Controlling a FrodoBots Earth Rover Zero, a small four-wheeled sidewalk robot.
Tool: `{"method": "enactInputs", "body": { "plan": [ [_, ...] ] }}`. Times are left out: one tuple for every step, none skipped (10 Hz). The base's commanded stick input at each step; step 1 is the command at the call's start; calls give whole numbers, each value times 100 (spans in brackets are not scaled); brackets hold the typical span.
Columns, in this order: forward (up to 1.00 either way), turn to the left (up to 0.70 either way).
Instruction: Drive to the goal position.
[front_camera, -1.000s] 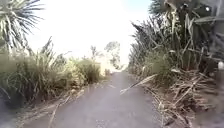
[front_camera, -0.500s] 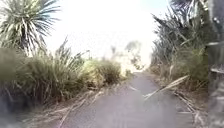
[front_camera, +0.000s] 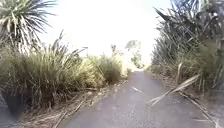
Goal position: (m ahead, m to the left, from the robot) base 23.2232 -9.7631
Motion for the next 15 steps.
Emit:
{"method": "enactInputs", "body": {
  "plan": [
    [0, -37],
    [0, -70],
    [0, -70],
    [0, -70],
    [0, -70],
    [0, -70],
    [0, -70],
    [0, -70],
    [0, -70],
    [0, -70],
    [0, -70],
    [0, -70],
    [0, -70],
    [0, -70],
    [0, -70]
  ]
}}
